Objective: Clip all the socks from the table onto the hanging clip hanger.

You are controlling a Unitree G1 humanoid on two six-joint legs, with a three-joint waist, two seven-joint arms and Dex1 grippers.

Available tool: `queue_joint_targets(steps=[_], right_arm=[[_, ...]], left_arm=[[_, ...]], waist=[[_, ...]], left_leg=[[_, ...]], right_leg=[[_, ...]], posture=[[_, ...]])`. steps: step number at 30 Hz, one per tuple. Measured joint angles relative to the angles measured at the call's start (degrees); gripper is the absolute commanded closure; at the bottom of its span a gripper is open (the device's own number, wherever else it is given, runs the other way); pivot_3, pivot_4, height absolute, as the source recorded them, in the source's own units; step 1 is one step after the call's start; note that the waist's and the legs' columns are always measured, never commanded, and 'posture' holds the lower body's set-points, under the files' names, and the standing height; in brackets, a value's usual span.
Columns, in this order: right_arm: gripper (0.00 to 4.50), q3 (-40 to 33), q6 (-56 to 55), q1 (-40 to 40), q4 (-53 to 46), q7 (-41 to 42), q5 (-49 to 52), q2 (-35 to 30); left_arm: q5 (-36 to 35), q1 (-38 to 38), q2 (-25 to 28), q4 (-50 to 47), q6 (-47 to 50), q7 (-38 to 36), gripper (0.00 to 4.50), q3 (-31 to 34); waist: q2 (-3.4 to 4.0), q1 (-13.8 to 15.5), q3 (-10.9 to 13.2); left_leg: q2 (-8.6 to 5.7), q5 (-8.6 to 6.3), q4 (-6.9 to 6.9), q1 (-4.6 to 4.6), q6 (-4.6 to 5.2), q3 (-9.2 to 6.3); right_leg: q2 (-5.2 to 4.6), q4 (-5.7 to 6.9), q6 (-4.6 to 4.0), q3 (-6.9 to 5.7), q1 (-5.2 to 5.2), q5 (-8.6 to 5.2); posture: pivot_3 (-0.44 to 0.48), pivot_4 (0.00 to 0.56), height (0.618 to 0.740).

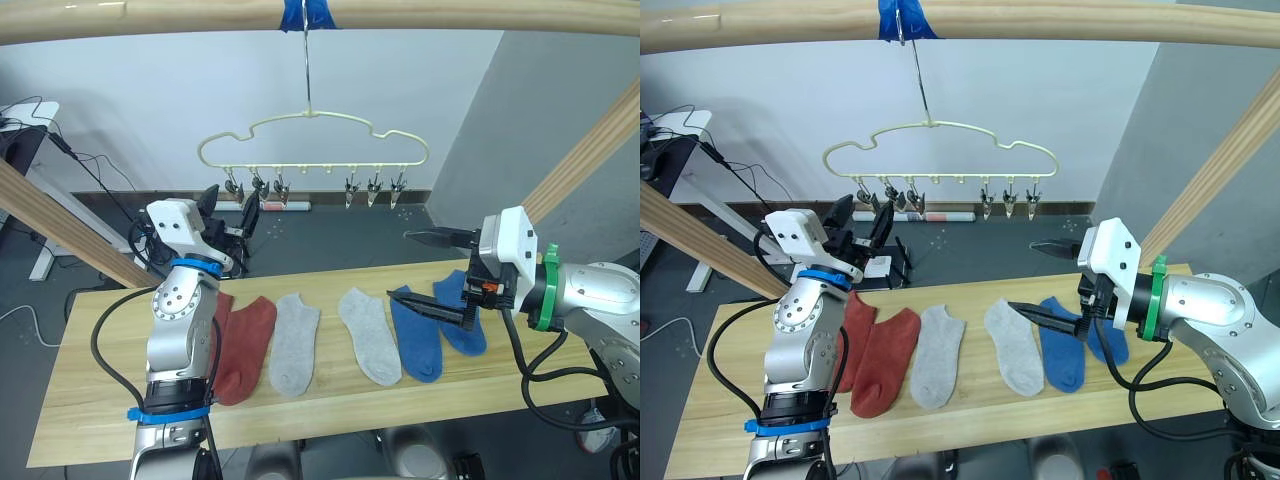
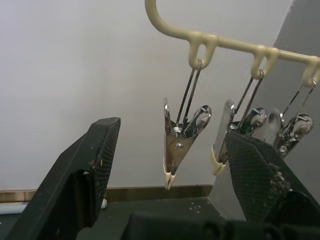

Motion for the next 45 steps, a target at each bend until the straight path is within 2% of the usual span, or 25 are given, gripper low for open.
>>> queue_joint_targets(steps=[21,32,35,37,45], right_arm=[[0.0,0.5,0.2,-1.5,0.0,-0.4,0.0,-0.2],[0.0,1.6,0.2,-1.5,0.0,-1.1,0.0,-0.1],[0.0,1.6,0.2,-1.5,-0.1,-1.6,0.0,-0.1],[0.0,1.6,0.1,-1.5,-0.1,-1.7,0.0,-0.1],[0.0,1.7,-0.4,-1.5,-0.1,-1.7,-0.1,0.0]], left_arm=[[-0.7,-0.9,0.1,-1.1,1.2,2.0,0.84,1.2],[-0.8,4.8,0.8,-7.8,2.7,-0.1,0.84,0.1],[-0.8,5.8,0.8,-8.2,3.3,0.5,1.38,0.1],[-0.9,5.8,0.8,-8.2,3.8,0.8,1.98,0.1],[-0.6,5.7,0.9,-8.2,4.4,1.9,1.98,0.4]], waist=[[-0.01,-0.1,0.1],[-0.01,-0.1,0.1],[-0.01,-0.1,0.1],[-0.01,-0.1,0.1],[-0.01,-0.1,0.1]], left_leg=[[-0.01,0.0,0.0,-0.03,0.0,-0.01],[0.0,0.0,-0.01,-0.06,-0.01,0.0],[0.0,0.0,-0.02,-0.06,-0.01,-0.01],[0.0,0.0,-0.02,-0.06,-0.01,-0.01],[0.0,0.0,-0.03,-0.06,0.0,-0.01]], right_leg=[[0.01,-0.05,0.01,-0.02,-0.01,0.0],[0.0,-0.06,0.02,0.0,-0.05,0.01],[0.0,-0.06,0.02,0.0,-0.05,0.01],[0.01,-0.06,0.02,-0.02,-0.05,0.01],[0.0,-0.07,0.02,-0.01,-0.05,0.01]], posture=[[-0.311,0.297,0.735],[-0.307,0.292,0.735],[-0.304,0.292,0.735],[-0.303,0.291,0.735],[-0.301,0.29,0.735]])
